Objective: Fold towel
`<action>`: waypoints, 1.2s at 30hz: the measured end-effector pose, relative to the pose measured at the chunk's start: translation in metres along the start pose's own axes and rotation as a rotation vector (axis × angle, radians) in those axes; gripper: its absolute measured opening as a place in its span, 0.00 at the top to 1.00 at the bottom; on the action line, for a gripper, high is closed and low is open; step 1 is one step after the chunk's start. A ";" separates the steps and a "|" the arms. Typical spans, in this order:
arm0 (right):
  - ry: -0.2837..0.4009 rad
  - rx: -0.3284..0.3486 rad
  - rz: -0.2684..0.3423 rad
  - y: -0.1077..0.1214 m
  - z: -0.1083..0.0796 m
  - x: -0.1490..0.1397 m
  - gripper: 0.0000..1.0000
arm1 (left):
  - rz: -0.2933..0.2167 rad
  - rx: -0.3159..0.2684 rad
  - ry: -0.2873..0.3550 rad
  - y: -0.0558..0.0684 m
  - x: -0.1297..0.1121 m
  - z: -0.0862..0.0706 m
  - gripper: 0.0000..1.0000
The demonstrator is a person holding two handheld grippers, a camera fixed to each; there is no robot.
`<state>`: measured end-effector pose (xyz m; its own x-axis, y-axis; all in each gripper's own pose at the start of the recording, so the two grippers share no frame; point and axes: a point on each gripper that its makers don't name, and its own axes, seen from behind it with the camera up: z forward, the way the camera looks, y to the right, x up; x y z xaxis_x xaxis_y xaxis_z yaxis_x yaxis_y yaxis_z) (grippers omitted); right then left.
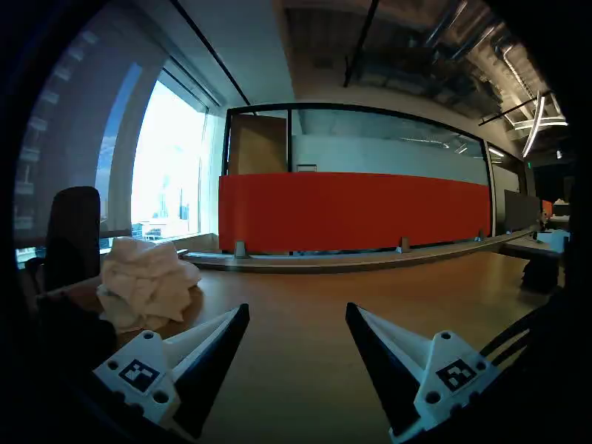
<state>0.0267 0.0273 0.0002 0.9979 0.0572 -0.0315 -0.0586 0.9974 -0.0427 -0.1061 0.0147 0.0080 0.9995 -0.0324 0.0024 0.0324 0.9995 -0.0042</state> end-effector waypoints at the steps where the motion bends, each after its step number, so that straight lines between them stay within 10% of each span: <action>1: -0.002 0.000 0.001 0.000 -0.001 -0.003 0.01 | 0.000 0.000 0.000 0.000 0.000 0.000 0.03; 36: -0.030 0.019 -0.059 -0.015 -0.002 -0.025 0.01 | 0.000 0.000 0.000 0.000 0.000 -0.001 0.03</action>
<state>0.0021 0.0110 -0.0001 1.0000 -0.0007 0.0001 0.0007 0.9997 -0.0248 -0.1063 0.0150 0.0075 0.9995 -0.0325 0.0021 0.0325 0.9995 -0.0040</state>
